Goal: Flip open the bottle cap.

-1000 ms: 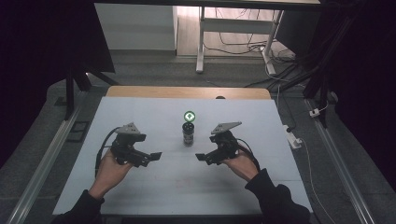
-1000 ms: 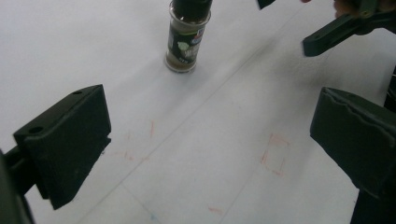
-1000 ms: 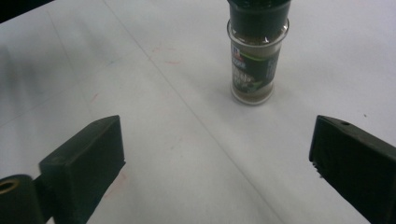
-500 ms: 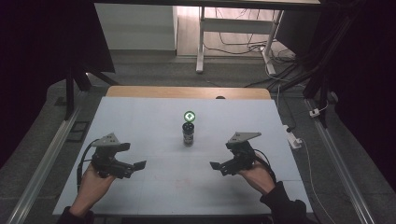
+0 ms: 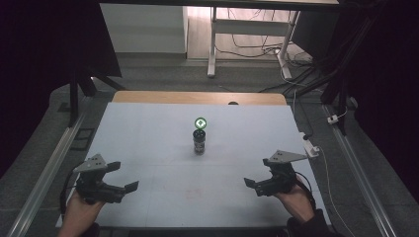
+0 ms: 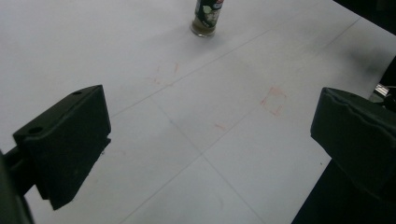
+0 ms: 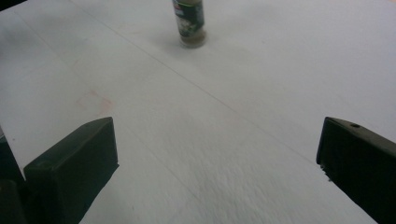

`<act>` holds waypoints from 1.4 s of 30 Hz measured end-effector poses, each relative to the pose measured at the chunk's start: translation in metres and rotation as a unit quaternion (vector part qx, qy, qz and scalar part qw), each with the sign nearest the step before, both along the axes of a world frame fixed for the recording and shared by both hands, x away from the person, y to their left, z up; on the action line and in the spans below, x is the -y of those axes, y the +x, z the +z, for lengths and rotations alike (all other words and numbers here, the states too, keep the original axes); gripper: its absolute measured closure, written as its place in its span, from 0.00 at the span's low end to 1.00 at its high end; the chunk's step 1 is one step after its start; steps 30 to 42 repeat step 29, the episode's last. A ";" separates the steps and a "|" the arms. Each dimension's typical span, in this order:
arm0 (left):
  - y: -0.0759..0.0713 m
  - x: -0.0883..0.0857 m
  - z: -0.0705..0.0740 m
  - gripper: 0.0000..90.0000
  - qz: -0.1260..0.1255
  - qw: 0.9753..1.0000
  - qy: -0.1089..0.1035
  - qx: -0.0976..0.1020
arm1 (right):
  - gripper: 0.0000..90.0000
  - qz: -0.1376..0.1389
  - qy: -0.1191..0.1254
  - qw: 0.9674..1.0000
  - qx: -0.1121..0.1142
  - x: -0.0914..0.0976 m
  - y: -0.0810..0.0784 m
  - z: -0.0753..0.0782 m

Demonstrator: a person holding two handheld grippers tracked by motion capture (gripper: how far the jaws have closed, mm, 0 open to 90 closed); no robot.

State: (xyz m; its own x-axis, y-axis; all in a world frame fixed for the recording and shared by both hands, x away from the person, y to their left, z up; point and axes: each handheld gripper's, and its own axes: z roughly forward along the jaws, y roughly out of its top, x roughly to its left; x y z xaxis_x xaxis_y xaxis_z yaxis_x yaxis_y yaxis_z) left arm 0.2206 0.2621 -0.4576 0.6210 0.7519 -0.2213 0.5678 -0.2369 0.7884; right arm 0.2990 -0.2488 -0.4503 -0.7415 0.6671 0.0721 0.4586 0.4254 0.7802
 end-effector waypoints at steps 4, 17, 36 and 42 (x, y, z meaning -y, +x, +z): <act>-0.012 -0.010 -0.002 0.00 0.013 1.000 -0.001 0.000 | 0.00 -0.025 0.000 1.000 -0.001 0.017 -0.010 -0.001; -0.040 -0.035 -0.014 0.00 0.058 0.998 0.011 -0.009 | 0.00 -0.089 -0.018 0.996 -0.011 0.051 -0.033 -0.009; -0.045 -0.036 -0.021 0.00 0.056 0.997 0.038 -0.033 | 0.00 -0.111 -0.017 0.994 -0.016 0.060 -0.042 -0.007; -0.045 -0.036 -0.021 0.00 0.056 0.997 0.038 -0.033 | 0.00 -0.111 -0.017 0.994 -0.016 0.060 -0.042 -0.007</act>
